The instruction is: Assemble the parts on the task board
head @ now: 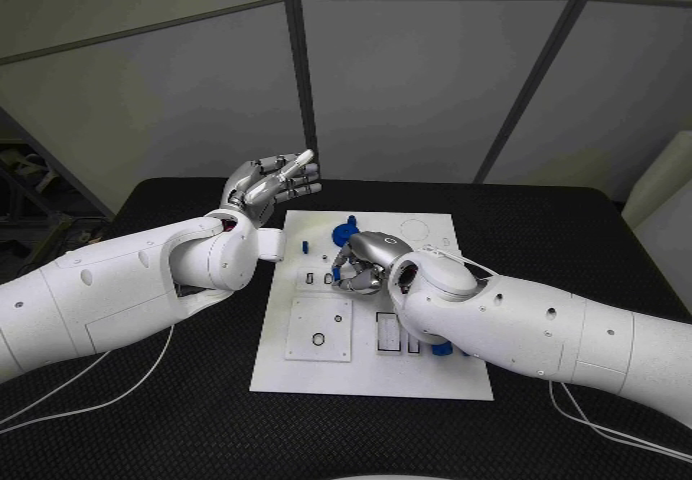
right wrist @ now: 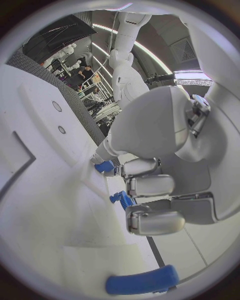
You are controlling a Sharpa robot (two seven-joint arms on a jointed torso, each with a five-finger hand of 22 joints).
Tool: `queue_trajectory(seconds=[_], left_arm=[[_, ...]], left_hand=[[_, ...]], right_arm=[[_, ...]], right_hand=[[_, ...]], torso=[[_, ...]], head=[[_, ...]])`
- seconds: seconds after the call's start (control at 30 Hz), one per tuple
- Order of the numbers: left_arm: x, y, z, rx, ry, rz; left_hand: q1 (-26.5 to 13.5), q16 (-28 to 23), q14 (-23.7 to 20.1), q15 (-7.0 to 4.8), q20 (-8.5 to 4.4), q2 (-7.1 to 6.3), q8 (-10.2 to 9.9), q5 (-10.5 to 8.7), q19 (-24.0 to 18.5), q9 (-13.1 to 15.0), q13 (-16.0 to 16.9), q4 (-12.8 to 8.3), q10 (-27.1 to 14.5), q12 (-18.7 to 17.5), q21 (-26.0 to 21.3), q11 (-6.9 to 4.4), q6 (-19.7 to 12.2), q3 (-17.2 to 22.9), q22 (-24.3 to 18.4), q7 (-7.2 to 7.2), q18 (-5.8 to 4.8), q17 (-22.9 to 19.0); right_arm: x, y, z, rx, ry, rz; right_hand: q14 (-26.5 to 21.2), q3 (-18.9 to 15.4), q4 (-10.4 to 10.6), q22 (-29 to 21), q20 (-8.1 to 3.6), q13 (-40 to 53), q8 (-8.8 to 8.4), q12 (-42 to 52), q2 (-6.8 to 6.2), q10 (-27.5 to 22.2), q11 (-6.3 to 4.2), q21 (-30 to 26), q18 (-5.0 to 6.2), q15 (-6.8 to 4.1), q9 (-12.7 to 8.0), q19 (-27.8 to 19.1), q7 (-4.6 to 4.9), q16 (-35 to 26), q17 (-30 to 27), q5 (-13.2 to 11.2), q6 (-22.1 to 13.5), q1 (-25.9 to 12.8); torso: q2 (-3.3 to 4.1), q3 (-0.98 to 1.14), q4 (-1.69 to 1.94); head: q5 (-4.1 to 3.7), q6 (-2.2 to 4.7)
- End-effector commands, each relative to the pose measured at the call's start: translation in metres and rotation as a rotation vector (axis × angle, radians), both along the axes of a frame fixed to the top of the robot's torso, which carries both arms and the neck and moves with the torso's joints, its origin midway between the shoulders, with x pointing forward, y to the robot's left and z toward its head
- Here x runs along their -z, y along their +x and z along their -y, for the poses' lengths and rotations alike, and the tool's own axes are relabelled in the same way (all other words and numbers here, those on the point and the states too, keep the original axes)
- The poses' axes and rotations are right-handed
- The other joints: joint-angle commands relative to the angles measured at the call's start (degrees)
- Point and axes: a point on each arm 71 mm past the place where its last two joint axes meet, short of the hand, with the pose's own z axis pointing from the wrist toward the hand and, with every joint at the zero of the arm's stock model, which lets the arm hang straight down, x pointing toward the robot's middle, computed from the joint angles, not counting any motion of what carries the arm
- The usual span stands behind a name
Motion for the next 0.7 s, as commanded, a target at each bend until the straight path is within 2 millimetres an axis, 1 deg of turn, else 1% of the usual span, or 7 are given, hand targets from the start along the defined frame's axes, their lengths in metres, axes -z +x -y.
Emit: queue_trajectory(seconds=[0.03, 0.3, 0.57, 0.6, 0.63, 0.67, 0.7], left_arm=[[-0.002, 0.0, 0.001, 0.01, 0.0, 0.013], [-0.002, 0.0, 0.0, 0.009, 0.0, 0.012], [-0.002, 0.0, -0.001, 0.007, 0.001, 0.012], [-0.002, 0.0, -0.001, 0.007, 0.002, 0.012], [-0.002, 0.0, -0.002, 0.004, 0.007, 0.011], [-0.002, 0.0, -0.003, 0.001, 0.017, 0.012], [-0.002, 0.001, -0.004, -0.005, 0.036, 0.016]], left_hand=[[0.0, -0.2, 0.0, -0.11, 0.07, 0.77, -0.2, 0.01, 0.2, -0.1, 0.0, -0.3, 0.1, -0.3, 0.3, 0.1, 0.1, 0.1, -0.1, 3.65, 0.84, 0.0], [0.0, -0.2, 0.0, -0.11, 0.07, 0.77, -0.2, 0.01, 0.2, -0.1, 0.0, -0.3, 0.1, -0.3, 0.3, 0.1, 0.1, 0.1, -0.1, 3.65, 0.84, 0.0], [0.0, -0.2, 0.0, -0.11, 0.07, 0.77, -0.2, 0.01, 0.2, -0.1, 0.0, -0.3, 0.1, -0.3, 0.3, 0.1, 0.1, 0.1, -0.1, 3.65, 0.84, 0.0], [0.0, -0.2, 0.1, -0.11, 0.07, 0.78, -0.3, 0.0, 0.2, -0.1, 0.0, -0.4, 0.1, -0.3, 0.3, 0.1, 0.2, 0.1, -0.1, 3.64, 0.85, 0.0], [0.0, -0.2, 0.1, -0.11, 0.08, 0.78, -0.3, 0.0, 0.2, -0.1, 0.0, -0.4, 0.1, -0.3, 0.3, 0.1, 0.3, 0.1, -0.1, 3.64, 0.85, 0.0], [0.0, -0.1, 0.5, -0.11, 0.08, 0.78, -0.3, 0.0, 0.2, -0.1, 0.0, -0.5, 0.1, -0.3, 0.3, 0.11, 0.4, 0.0, -0.1, 3.63, 0.85, 0.0], [-0.1, 0.2, 2.2, -0.22, 0.08, 0.76, -0.1, 0.03, 0.5, 0.1, 0.0, -0.8, 0.4, -0.2, 0.5, -0.02, 1.7, -0.1, -0.1, 3.42, 0.98, 0.2]], right_arm=[[0.0, 0.0, 0.001, 0.007, 0.004, 0.008], [-0.002, 0.0, 0.001, 0.011, 0.022, 0.023], [-0.008, -0.004, 0.001, -0.015, 0.085, 0.066], [-0.01, -0.005, 0.001, -0.03, 0.106, 0.077], [-0.012, -0.006, 0.001, -0.051, 0.135, 0.093], [-0.015, -0.008, 0.001, -0.073, 0.163, 0.111], [-0.019, -0.011, 0.002, -0.106, 0.208, 0.141]], right_hand=[[3.6, -0.5, 0.2, 14.0, 0.33, 4.0, -0.11, -0.3, -0.78, 0.1, 0.48, -0.1, -0.6, 0.47, -0.1, 5.4, -0.02, -0.3, 4.8, -0.4, -0.6, -0.2], [3.6, -1.2, 0.7, 13.8, 0.51, 3.7, -0.09, -0.7, -1.6, -0.1, 0.6, -0.2, -0.55, 0.6, -0.4, 5.3, 0.08, -0.3, 4.6, -0.7, -1.5, -1.2], [3.4, -3.1, 2.7, 13.3, 0.78, 2.5, -0.13, -2.2, -4.42, -1.0, 1.0, -0.6, -0.41, 0.89, -1.0, 4.9, 0.51, -0.8, 3.9, -1.4, -4.5, -2.2], [3.4, -3.4, 3.3, 13.2, 0.87, 2.3, -0.13, -2.4, -4.88, -1.1, 1.16, -0.6, -0.4, 0.99, -1.3, 4.9, 0.7, -0.9, 3.8, -2.3, -5.4, -1.9], [3.3, -3.6, 4.1, 13.1, 0.97, 2.2, -0.1, -2.6, -5.27, -1.2, 1.35, -0.7, -0.37, 1.14, -1.6, 4.8, 0.93, -1.0, 3.7, -3.8, -6.5, -1.5], [3.3, -3.7, 4.8, 12.9, 1.1, 2.1, -0.05, -2.7, -5.47, -1.2, 1.47, -0.8, -0.34, 1.25, -1.9, 4.8, 1.09, -1.0, 3.7, -4.5, -7.0, -0.7], [3.3, -4.3, 5.7, 12.8, 1.22, 1.9, -0.3, -2.9, -6.32, -1.3, 1.68, -0.9, -0.29, 1.36, -2.4, 4.6, 1.34, -0.9, 3.9, -5.2, -9.7, 0.0]], torso=[[0.02, 0.0, -0.04], [-0.01, 0.0, 0.02], [-0.01, 0.04, 0.01], [-0.02, 0.05, -0.02], [-0.02, 0.04, -0.04], [-0.04, 0.03, -0.05], [-0.09, 0.01, -0.04]], head=[[0.0, 0.0], [-0.05, -0.01], [0.06, -0.04], [0.09, -0.02], [0.11, -0.01], [0.13, 0.0], [0.13, 0.08]])
